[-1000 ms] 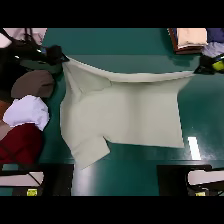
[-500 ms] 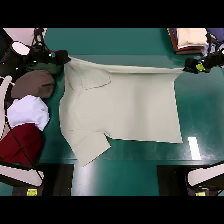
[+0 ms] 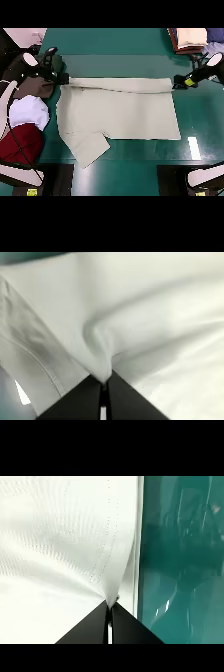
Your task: Fold the shirts.
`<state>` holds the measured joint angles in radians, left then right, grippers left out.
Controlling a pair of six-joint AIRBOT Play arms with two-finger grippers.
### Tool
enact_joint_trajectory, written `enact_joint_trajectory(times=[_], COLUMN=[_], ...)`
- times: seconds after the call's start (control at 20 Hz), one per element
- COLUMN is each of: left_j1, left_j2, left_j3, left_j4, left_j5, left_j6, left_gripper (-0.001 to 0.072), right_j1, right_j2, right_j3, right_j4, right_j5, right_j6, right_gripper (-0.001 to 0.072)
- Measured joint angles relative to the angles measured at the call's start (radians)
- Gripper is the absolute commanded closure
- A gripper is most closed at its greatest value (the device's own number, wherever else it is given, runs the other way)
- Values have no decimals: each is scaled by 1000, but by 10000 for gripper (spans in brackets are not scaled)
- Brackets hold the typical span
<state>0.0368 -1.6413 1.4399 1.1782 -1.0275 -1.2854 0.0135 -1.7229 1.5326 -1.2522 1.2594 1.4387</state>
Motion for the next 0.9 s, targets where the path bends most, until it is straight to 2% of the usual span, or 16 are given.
enact_joint_trajectory(times=[0.05,0.1,0.15,0.2,0.25,0.45,0.5,0.55,0.6,0.9], left_j1=[0,0,0,0,0,2,2,2,1,1], left_j2=[0,0,0,0,1,47,78,119,163,501], left_j3=[-12,-21,-27,-32,-34,-39,-56,-87,-128,-554], left_j4=[6,13,19,19,24,70,82,93,98,103], left_j5=[-5,-8,-15,-21,-31,-118,-143,-165,-180,-263], left_j6=[-8,-21,-34,-47,-55,-94,-103,-110,-121,-217], left_gripper=[526,244,202,206,207,206,206,206,206,205], right_j1=[7,12,15,17,18,-8,-21,-36,-53,-157], right_j2=[1,2,2,2,2,25,50,82,117,355], right_j3=[-23,-40,-50,-54,-52,-14,-20,-39,-65,-285], right_j4=[1,3,2,3,6,10,11,14,14,78], right_j5=[-9,-15,-19,-21,-15,100,130,156,175,213], right_j6=[0,0,0,0,0,-12,-20,-27,-30,-61], right_gripper=[698,696,625,432,385,383,335,233,194,202])
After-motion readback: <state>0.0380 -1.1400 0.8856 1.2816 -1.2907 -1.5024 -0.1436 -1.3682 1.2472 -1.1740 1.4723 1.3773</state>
